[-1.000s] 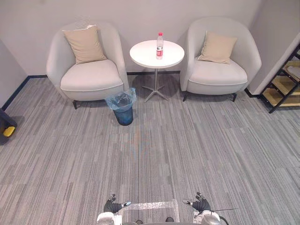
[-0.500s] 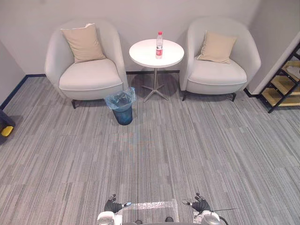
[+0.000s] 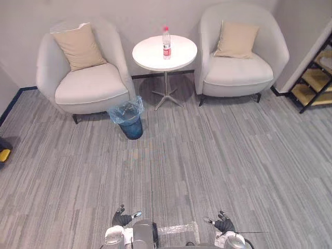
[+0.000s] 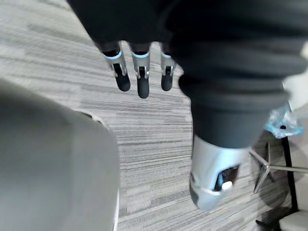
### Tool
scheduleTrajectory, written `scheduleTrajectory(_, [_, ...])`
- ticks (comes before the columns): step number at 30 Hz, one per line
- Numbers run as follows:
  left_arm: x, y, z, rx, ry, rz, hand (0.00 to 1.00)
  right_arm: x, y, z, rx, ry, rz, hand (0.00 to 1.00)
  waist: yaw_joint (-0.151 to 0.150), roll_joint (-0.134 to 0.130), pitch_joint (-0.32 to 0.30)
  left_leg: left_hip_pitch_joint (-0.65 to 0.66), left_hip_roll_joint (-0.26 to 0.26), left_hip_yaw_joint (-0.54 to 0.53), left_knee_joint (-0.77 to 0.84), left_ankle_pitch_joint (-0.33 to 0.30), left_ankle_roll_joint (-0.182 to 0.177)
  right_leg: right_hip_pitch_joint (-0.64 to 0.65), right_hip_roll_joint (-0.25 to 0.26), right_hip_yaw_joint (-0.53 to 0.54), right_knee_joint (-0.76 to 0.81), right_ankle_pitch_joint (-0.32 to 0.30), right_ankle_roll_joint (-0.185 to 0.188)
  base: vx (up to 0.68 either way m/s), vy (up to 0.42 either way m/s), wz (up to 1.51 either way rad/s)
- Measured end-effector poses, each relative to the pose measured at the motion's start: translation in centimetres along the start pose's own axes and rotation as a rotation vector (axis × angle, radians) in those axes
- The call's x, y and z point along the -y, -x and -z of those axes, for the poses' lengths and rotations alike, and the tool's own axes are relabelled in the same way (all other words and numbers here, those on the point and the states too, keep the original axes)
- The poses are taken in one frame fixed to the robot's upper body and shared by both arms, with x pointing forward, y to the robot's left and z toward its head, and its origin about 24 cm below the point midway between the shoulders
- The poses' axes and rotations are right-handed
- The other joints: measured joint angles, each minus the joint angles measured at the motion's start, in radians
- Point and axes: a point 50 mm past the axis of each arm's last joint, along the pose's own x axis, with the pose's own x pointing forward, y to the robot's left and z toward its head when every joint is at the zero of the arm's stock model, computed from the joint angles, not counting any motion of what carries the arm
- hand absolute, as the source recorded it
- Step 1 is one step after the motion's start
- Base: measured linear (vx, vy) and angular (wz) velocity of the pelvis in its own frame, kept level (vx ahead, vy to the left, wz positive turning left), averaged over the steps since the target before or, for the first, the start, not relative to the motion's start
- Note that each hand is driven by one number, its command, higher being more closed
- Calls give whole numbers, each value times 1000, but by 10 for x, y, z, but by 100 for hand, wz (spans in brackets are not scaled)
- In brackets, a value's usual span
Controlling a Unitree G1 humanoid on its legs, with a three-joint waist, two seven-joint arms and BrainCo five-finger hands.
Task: Gather rubbish on tea table into small bin, then transfer packed bag to large trash can.
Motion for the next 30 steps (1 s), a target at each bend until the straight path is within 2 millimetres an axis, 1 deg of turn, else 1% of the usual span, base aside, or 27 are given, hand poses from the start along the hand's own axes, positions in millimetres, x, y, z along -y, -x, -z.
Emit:
scheduleTrajectory(1, [1,1,3,-11,-5,6,0,0,-1,-1,2,2,1,0,3,10,-4,7,2,-22,-58,23,-5,4,3,9,0,-14,9,429,294,-65])
scheduleTrajectory(2, [2,0,2,-12,-4,8,0,0,-1,0,-7,10,2,0,14,18,-10,11,3,-31,-55,102,20,14,1,33,19,-46,33,489,320,-60])
scheduleTrajectory(3, [-2,-2,-3,5,-12,-2,0,-6,1,7,-30,1,-12,0,26,-20,-18,13,-18,1,-21,47,42,6,-23,45,77,-67,52,502,295,-53])
scheduleTrajectory(5, [-2,-4,-8,20,-14,0,0,-17,3,6,-20,-4,-40,0,35,-44,-13,46,-35,32,2,-1,58,-57,-47,44,263,-81,83,508,229,-36])
scheduleTrajectory(6, [-2,-4,-8,18,-19,2,0,-21,4,7,-20,-10,-54,0,33,-50,-10,90,-48,45,13,-28,84,-96,-53,44,417,-68,125,683,284,-35])
scheduleTrajectory(7, [4,-4,-10,25,-41,25,0,-25,6,8,-13,-20,-70,0,31,-57,-8,177,-73,59,9,-83,105,-198,-73,47,725,18,218,761,265,-20])
scheduleTrajectory(8, [10,-3,-10,26,-47,46,0,-26,6,8,-11,-24,-80,0,25,-53,-5,243,-82,57,-3,-113,109,-279,-88,5,923,39,214,558,178,-11])
scheduleTrajectory(9, [14,-3,-10,25,-46,54,0,-26,7,8,-8,-25,-81,0,21,-49,-3,278,-84,53,-18,-120,111,-309,-100,-30,981,36,199,474,107,2])
scheduleTrajectory(10, [20,-3,-11,26,-35,66,0,-25,8,4,14,-30,-82,0,11,-44,1,342,-84,44,-65,-122,114,-366,-121,-100,1037,16,165,480,44,12])
scheduleTrajectory(11, [24,-2,-10,19,-29,74,0,-26,7,-2,39,-32,-87,0,1,-34,8,402,-76,28,-110,-123,114,-405,-132,-169,1019,-11,136,569,36,22])
scheduleTrajectory(13, [26,-2,-5,-9,-31,79,0,-28,5,-7,55,-29,-96,0,-22,-20,19,464,-48,20,-143,-123,114,-436,-126,-246,902,-45,118,449,-38,27])
scheduleTrajectory(15, [24,-3,-1,-25,-38,76,0,-29,4,-9,58,-25,-101,0,-28,-19,21,515,-2,-4,-142,-123,115,-474,-79,-276,632,-26,97,497,-123,27])
scheduleTrajectory(16, [23,-3,0,-30,-41,73,0,-29,3,-10,58,-22,-102,0,-32,-20,21,524,8,-14,-142,-124,113,-475,-65,-271,550,-1,94,574,-233,59])
scheduleTrajectory(17, [17,-3,3,-39,-53,62,0,-28,2,-3,23,8,-100,0,-34,-44,9,552,6,-72,-134,-153,69,-458,-28,-231,321,191,49,719,-355,60])
scheduleTrajectory(18, [18,-3,4,-51,-48,57,0,-26,-1,-8,30,55,-104,0,-29,-27,13,573,38,-128,-62,-215,39,-449,-10,-269,374,169,6,890,-454,57])
scheduleTrajectory(19, [19,-3,5,-54,-42,59,0,-23,-1,-9,30,64,-97,0,-30,-7,10,542,54,-142,9,-218,34,-428,5,-280,362,140,6,499,-286,19])
scheduleTrajectory(20, [20,-3,5,-55,-35,59,0,-22,-1,-9,31,63,-97,0,-30,1,11,522,59,-149,54,-217,33,-422,11,-282,354,135,1,422,-253,10])
scheduleTrajectory(21, [24,-3,3,-53,0,58,0,-18,-2,-14,51,70,-87,0,-36,47,21,388,102,-162,359,-167,-17,-364,54,-304,303,114,-15,347,-197,2])
scheduleTrajectory(22, [25,-3,2,-49,8,58,0,-17,-3,-15,53,73,-86,0,-35,54,25,360,111,-162,423,-137,-30,-347,64,-304,293,110,-20,615,-278,-2])
scheduleTrajectory(23, [25,-3,0,-40,29,53,0,-16,-3,-15,52,76,-83,0,-28,63,35,303,140,-159,567,-104,-42,-301,81,-304,268,97,-31,446,-149,-5])
scheduleTrajectory(24, [24,-4,-5,-19,39,47,0,-18,-2,-13,47,72,-83,0,-27,61,50,254,167,-130,694,-117,-46,-229,95,-305,240,73,-47,507,-158,-5])
scheduleTrajectory(25, [23,-4,-11,5,41,46,0,-21,0,-9,36,68,-85,0,-16,39,62,203,174,-95,749,-127,-45,-164,95,-302,211,49,-53,312,-101,-3])
scheduleTrajectory(26, [23,-5,-13,17,42,46,0,-22,0,-9,38,65,-86,0,-12,32,61,171,172,-77,751,-131,-38,-135,95,-298,192,42,-53,375,-109,-7])
scheduleTrajectory(27, [25,-4,-17,35,47,50,0,-22,0,-7,28,60,-86,0,-6,26,63,112,163,-47,715,-155,-14,-88,94,-291,154,39,-53,448,-42,-25])
scheduleTrajectory(28, [26,-4,-20,47,46,54,0,-22,-1,-7,24,60,-83,0,3,26,64,51,127,-17,571,-182,6,-47,88,-274,113,46,-38,521,14,-51])
scheduleTrajectory(29, [26,-4,-22,55,40,58,0,-22,-3,-8,15,65,-81,0,13,24,64,35,77,5,311,-161,12,-20,71,-247,80,41,-26,454,65,-55])
scheduleTrajectory(30, [27,-5,-23,58,35,62,0,-22,-3,-8,15,66,-80,0,16,27,65,33,59,5,202,-128,14,-2,66,-239,62,40,-16,394,104,-43])
